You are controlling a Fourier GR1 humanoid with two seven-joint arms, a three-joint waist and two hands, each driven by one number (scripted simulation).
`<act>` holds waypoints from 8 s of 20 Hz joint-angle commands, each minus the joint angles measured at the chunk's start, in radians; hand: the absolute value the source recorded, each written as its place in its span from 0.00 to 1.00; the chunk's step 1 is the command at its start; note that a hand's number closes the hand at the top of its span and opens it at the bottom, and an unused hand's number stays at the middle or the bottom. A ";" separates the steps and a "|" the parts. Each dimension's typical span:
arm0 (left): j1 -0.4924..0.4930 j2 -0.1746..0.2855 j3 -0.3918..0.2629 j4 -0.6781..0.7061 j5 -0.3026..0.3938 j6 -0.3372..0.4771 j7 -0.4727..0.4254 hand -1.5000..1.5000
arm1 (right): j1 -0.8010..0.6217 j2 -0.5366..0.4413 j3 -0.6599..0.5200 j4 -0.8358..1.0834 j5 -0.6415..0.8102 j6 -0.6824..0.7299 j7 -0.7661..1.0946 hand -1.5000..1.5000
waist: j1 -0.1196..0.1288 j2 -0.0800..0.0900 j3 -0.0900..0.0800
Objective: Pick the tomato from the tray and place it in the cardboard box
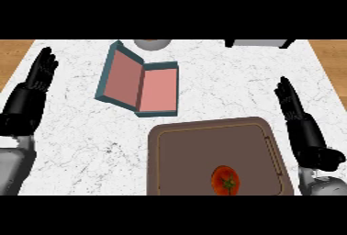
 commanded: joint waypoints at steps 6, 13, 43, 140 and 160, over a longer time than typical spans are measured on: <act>0.116 0.076 0.023 0.136 -0.117 0.082 0.116 0.50 | -0.033 -0.012 0.257 -0.085 -0.177 0.496 -0.175 0.00 | 0.060 0.013 0.033; 0.139 0.056 0.022 0.174 -0.111 0.083 0.143 0.50 | -0.016 -0.165 0.282 0.140 0.085 0.530 -0.704 0.00 | 0.035 0.020 0.033; 0.187 0.010 0.069 0.173 -0.187 0.080 0.158 0.50 | -0.256 -0.212 0.468 0.113 0.918 0.513 -0.537 0.00 | -0.014 -0.006 0.024; 0.067 -0.115 0.164 0.180 -0.348 -0.059 0.171 0.50 | -1.430 0.366 -0.389 1.523 0.842 0.373 -0.512 1.00 | 0.095 0.021 0.022; -0.030 -0.162 0.102 0.173 -0.396 -0.043 0.217 0.50 | -1.408 0.367 -0.410 1.630 0.763 0.316 -0.428 0.00 | 0.176 0.038 0.023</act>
